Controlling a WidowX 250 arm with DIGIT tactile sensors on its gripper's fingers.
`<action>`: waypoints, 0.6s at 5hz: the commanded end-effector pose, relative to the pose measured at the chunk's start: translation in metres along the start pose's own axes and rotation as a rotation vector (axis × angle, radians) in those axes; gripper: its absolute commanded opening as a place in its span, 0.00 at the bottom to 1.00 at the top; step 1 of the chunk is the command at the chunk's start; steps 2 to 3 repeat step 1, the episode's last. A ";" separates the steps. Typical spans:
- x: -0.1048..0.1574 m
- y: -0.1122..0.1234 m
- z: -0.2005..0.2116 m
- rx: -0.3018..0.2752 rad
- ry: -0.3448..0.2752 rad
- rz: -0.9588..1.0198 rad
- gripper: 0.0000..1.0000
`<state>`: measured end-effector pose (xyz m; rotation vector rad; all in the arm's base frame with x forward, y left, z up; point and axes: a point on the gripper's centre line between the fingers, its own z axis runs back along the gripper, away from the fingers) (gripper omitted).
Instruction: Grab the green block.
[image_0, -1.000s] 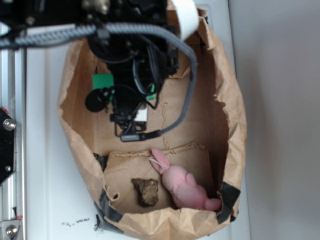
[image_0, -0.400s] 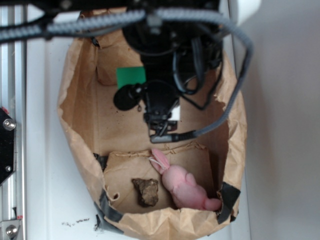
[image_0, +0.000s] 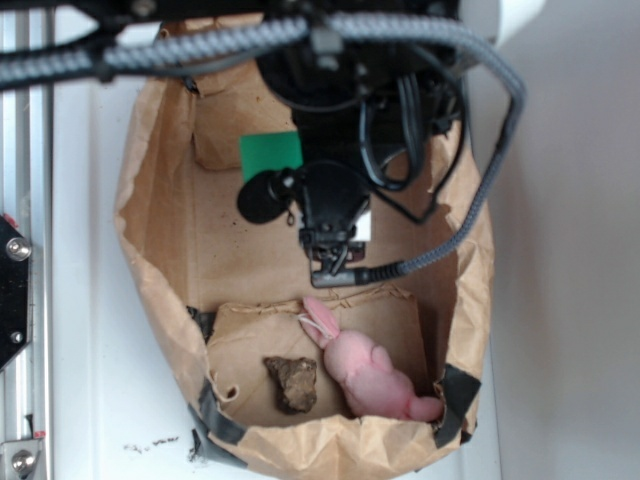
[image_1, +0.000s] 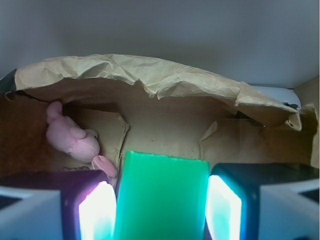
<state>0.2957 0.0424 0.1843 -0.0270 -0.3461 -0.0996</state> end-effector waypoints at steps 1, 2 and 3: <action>0.006 -0.006 0.015 0.040 -0.101 -0.016 0.00; 0.006 -0.006 0.015 0.040 -0.101 -0.016 0.00; 0.006 -0.006 0.015 0.040 -0.101 -0.016 0.00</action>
